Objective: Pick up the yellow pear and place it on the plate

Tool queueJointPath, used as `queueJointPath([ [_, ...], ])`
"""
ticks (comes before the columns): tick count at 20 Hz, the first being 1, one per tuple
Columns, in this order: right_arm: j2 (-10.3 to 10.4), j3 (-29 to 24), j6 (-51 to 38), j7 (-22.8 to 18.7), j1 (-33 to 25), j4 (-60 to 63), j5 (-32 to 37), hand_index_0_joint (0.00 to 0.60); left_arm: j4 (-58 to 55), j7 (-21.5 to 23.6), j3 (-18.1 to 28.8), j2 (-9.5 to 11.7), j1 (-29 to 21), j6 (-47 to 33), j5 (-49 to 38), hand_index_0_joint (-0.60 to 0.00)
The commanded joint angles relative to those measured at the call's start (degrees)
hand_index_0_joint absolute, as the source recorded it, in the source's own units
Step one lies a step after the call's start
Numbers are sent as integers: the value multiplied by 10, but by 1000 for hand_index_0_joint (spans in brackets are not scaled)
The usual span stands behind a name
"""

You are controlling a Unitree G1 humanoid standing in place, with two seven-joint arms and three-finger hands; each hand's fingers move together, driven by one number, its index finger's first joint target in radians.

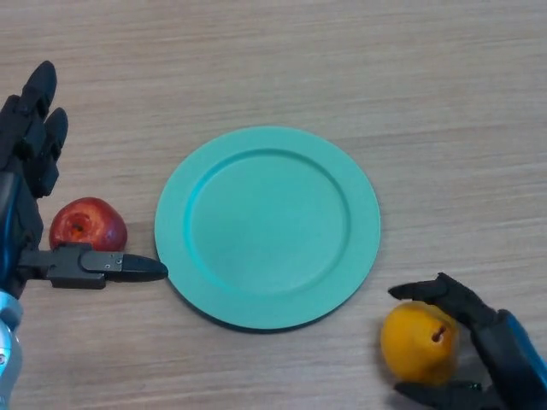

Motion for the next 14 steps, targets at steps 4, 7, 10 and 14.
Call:
queueJointPath([
  [4,-10,-44,14,10,-11,-116,60,600,-30,17,34,19,-13,-81,4,0],
  [7,-7,-36,53,37,-30,-181,73,600,-41,13,36,19,-13,-62,-15,0],
  [10,1,-4,118,69,-81,-221,124,600,-53,6,39,20,-10,-47,-15,0],
  [14,11,47,81,61,-183,-126,137,600,-51,6,45,21,-8,-65,-5,0],
])
